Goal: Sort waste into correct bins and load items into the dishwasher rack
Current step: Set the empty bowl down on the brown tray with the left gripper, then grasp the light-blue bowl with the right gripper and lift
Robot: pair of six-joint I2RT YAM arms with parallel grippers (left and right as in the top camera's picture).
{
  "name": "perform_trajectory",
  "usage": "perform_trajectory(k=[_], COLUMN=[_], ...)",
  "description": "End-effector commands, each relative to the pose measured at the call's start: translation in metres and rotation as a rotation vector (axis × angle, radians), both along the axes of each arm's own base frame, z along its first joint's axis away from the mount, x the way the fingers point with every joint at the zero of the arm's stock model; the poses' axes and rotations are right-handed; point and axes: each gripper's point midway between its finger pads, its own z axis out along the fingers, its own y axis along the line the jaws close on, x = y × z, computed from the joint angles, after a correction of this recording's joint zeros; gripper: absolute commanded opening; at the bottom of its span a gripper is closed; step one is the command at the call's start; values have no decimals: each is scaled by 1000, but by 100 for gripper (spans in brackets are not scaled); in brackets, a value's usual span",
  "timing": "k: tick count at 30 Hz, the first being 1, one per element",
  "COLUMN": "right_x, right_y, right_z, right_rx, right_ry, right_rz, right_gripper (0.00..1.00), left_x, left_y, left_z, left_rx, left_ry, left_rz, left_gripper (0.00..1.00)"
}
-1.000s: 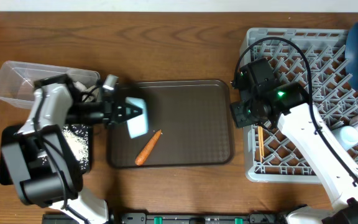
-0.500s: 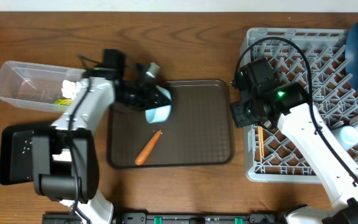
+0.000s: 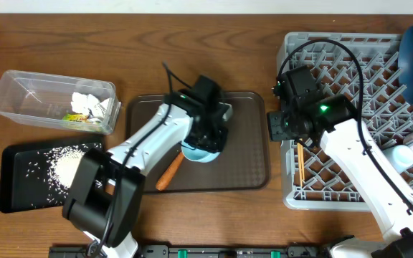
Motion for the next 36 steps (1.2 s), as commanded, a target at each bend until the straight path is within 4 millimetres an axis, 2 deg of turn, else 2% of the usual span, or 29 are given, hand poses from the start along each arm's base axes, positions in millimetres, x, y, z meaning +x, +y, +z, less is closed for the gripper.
perform_trajectory(k=[1,2,3,5,8,10,14,16,18,21,24,26,29,36], right_x=[3,3,4,5,12,17,26,30,32,29,23,19,15,7], right_y=[-3,-3,-3,-2,4,13,38,48,56,74,92,102,112,123], right_z=[-1,-1,-1,0,3,6,15,15,11,-5,-26,-41,-64,-115], right_rx=[-11,-9,-7,-3,26,65,184,209,212,206,189,175,152,121], right_ry=[-8,-8,-9,-14,-44,-63,-97,-111,-109,-78,-36,-6,37,143], right_rz=[-52,-57,-61,-64,-58,-34,23,42,58,101,144,169,185,169], right_gripper=[53,53,53,54,58,61,62,62,62,62,61,60,50,49], left_x=[9,10,11,16,27,35,47,48,45,36,29,26,25,25], left_y=[-3,-4,-4,1,18,38,98,136,167,211,240,250,256,256], left_z=[8,8,9,13,30,47,88,109,122,135,138,137,137,136], left_rx=[33,29,26,21,13,5,-10,-10,-5,10,23,15,9,10], left_ry=[-72,-77,-83,-93,-111,-131,-193,-224,-242,-250,-235,-219,-214,-213], left_rz=[1,2,3,21,76,136,305,416,507,646,746,785,807,807], left_gripper=[14,17,32,44,47,47,49,56,60,67,67,67,67,68])
